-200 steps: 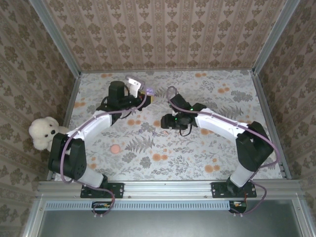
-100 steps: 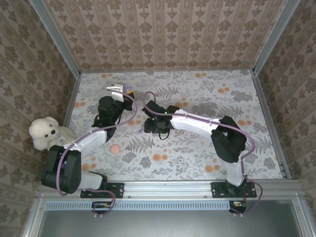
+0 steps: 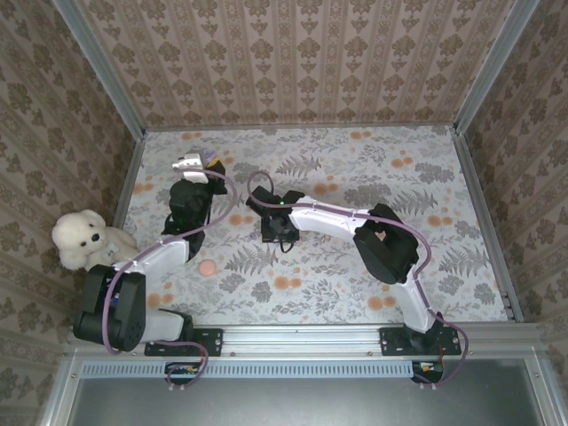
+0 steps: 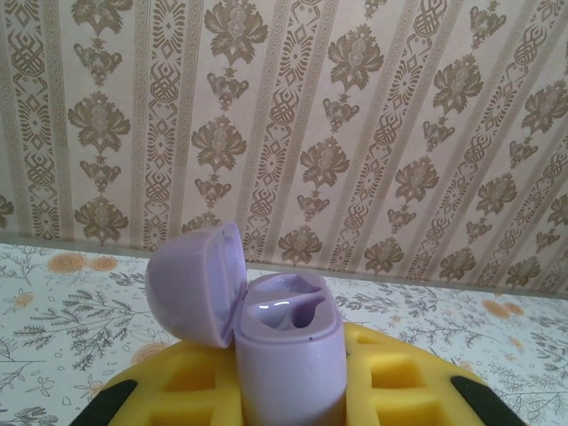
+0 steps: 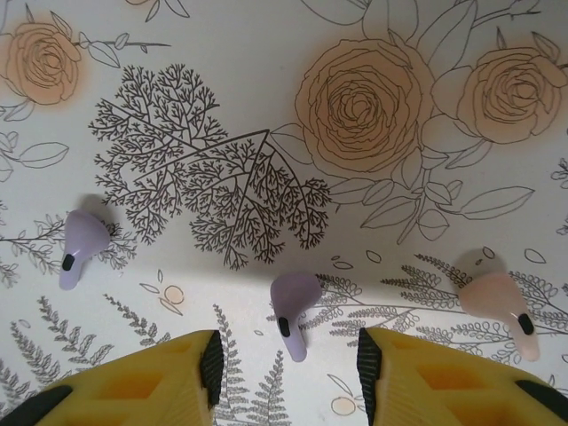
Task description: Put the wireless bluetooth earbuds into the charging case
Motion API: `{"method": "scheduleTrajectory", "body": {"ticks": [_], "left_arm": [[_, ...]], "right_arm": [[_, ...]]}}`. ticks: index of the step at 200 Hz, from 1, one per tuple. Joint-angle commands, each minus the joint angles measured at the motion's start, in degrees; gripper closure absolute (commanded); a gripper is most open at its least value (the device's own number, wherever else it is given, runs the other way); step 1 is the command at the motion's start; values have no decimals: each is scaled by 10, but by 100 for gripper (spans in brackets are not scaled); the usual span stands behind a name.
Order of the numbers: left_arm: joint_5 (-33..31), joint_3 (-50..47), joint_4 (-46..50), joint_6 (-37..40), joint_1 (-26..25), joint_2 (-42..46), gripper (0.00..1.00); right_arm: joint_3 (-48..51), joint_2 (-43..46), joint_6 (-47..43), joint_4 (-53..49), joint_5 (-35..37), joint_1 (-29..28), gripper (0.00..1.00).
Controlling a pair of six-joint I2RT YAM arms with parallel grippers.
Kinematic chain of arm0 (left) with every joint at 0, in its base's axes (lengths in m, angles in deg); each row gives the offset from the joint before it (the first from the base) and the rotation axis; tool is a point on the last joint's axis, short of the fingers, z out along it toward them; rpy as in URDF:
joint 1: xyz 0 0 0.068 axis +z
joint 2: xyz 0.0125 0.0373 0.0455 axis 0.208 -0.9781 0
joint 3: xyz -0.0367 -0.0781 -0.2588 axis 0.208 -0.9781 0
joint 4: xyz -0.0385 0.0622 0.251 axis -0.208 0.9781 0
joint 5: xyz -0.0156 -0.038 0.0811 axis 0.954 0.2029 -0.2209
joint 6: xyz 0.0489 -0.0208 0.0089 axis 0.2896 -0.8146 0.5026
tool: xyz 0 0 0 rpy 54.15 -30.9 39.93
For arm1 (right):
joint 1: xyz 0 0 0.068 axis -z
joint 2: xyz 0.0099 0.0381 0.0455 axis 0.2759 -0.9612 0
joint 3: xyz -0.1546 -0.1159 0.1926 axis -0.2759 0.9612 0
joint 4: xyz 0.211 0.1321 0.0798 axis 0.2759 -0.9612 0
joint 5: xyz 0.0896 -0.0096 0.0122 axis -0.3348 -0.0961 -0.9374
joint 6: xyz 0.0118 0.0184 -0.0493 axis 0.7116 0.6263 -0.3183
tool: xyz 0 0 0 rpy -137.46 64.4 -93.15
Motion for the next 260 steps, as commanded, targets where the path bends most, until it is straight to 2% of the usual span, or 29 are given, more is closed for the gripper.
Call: {"method": "scheduleTrajectory", "body": {"ticks": [1, 202, 260], "left_arm": [[-9, -8, -33, -7, 4, 14, 100], [-7, -25, -50, -10, 5, 22, 100], [-3, -24, -49, -11, 5, 21, 100]], "right_arm": [[-33, -25, -4, -37, 16, -6, 54], [-93, -93, -20, -82, 54, -14, 64], [-90, -88, -22, -80, 52, -14, 74]]}}
